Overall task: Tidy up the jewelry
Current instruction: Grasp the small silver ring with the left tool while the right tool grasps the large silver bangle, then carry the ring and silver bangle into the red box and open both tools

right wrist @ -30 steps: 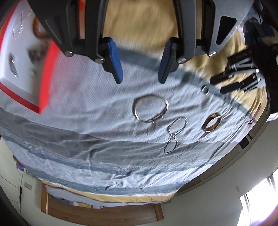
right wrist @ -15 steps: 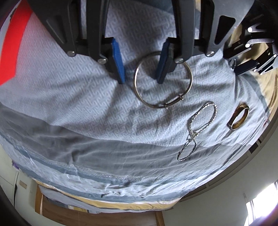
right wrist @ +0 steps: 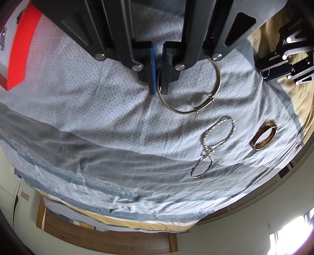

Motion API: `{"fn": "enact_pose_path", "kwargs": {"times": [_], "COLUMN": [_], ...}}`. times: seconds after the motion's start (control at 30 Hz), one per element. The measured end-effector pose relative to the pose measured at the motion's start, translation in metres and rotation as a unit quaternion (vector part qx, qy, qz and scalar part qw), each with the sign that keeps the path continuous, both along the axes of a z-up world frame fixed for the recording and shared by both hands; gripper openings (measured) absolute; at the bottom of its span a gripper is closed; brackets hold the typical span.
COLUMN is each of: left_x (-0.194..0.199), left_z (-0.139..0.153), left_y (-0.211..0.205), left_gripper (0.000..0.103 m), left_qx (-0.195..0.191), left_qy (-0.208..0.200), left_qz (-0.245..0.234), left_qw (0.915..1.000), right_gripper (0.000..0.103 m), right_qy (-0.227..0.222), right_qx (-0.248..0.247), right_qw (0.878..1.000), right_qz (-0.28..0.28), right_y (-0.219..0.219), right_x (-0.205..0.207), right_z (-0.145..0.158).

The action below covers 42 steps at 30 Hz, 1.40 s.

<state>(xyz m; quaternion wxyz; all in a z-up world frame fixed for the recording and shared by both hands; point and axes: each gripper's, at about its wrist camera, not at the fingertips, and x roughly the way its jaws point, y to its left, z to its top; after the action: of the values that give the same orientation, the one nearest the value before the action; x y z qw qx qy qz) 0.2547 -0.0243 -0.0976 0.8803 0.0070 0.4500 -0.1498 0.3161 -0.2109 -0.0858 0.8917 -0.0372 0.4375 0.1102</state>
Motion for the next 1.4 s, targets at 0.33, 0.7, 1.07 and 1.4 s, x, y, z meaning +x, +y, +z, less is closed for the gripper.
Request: {"fn": "enact_pose_path", "kwargs": {"times": [0.33, 0.7, 1.07, 1.4], "left_x": [-0.036, -0.081, -0.116, -0.119], "left_z": [0.025, 0.075, 0.106, 0.112], "left_y": [-0.002, -0.017, -0.075, -0.184], "left_gripper": [0.02, 0.02, 0.02, 0.02], "left_qx": [-0.006, -0.016, -0.023, -0.029], "left_qy": [-0.008, -0.045, -0.064, -0.06], "left_qz": [-0.011, -0.036, -0.099, -0.191], "left_qw": [0.9999, 0.9982, 0.9928, 0.9792], "right_gripper": [0.004, 0.004, 0.004, 0.004], "right_qy": [-0.031, -0.073, -0.102, -0.099], "right_qx": [-0.026, -0.051, -0.062, -0.076], "right_qw": [0.999, 0.995, 0.989, 0.982], "right_qz": [-0.005, -0.039, -0.086, -0.14], "right_y": [-0.004, -0.031, -0.092, -0.186], "right_x": [-0.042, -0.101, -0.158, -0.187], "right_z": [0.041, 0.101, 0.138, 0.134]}}
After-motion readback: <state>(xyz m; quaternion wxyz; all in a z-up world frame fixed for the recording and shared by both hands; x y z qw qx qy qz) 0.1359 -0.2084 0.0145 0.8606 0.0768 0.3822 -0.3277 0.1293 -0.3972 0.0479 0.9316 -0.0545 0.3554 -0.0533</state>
